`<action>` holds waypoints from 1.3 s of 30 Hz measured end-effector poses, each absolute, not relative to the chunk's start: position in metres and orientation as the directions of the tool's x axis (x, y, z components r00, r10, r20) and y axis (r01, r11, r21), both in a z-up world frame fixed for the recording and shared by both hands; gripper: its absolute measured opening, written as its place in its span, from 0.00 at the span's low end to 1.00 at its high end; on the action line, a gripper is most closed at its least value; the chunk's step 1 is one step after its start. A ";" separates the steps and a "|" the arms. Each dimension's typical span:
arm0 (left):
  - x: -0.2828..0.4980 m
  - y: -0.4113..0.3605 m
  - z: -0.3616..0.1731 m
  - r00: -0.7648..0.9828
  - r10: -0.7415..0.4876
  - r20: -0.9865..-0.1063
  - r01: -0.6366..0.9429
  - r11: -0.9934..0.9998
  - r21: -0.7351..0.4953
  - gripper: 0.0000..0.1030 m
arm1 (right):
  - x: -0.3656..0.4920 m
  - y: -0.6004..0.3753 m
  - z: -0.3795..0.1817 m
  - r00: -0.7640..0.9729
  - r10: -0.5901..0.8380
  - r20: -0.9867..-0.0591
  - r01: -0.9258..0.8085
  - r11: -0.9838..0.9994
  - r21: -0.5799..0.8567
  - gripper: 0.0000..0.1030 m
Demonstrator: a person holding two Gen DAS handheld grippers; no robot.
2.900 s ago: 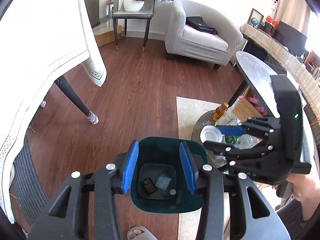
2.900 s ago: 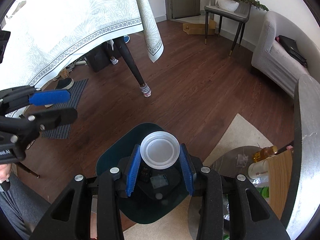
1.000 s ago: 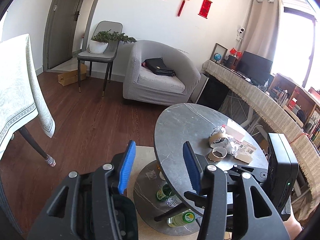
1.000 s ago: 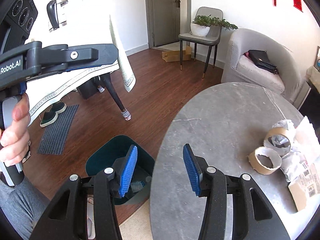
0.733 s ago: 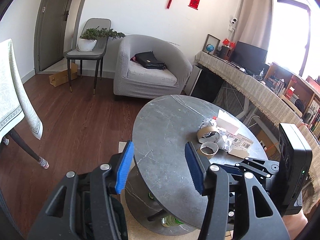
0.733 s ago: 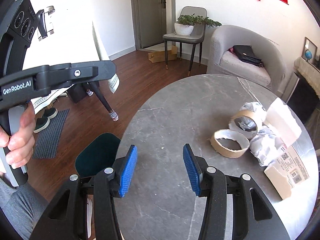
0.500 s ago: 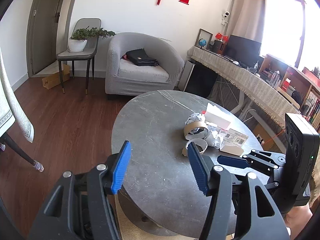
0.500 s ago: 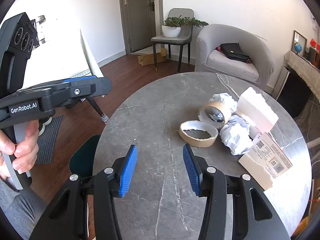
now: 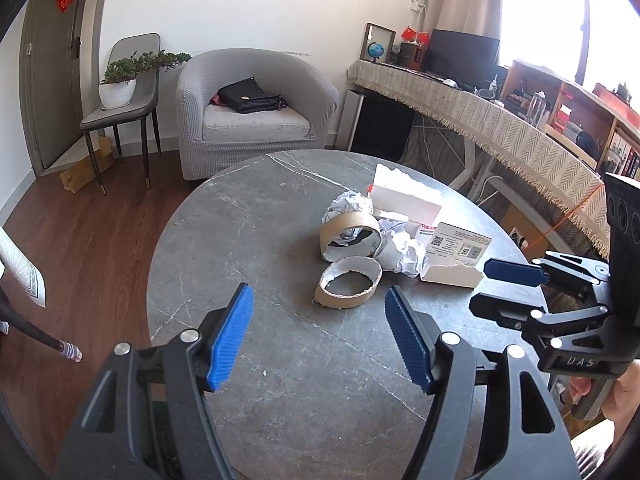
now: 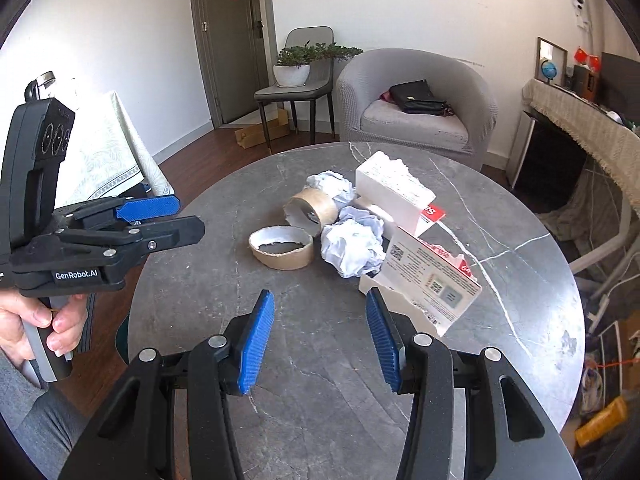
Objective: Collect trash
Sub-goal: 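Move both open tools back over the table toward the tape rolls, then grasp the cardboard tape ring with the left tool while the right tool grasps the white barcode card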
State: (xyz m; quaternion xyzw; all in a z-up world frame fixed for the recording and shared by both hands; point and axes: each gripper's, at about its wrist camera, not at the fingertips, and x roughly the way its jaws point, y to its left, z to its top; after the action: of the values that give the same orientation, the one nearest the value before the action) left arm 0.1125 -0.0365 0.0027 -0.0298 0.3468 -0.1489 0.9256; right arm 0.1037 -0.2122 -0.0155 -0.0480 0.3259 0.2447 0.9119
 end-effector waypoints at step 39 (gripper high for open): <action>0.168 -0.083 -0.039 0.619 -0.322 -0.716 0.214 0.947 -0.241 0.52 | 0.156 -0.272 -0.023 0.645 0.443 -0.622 -0.519 0.852 0.069 0.40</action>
State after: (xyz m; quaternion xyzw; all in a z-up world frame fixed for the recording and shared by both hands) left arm 0.1682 -0.0826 -0.0386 -0.0660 0.4099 -0.1493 0.8974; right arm 0.1560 -0.2721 -0.0229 -0.0576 0.3267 0.2656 0.9052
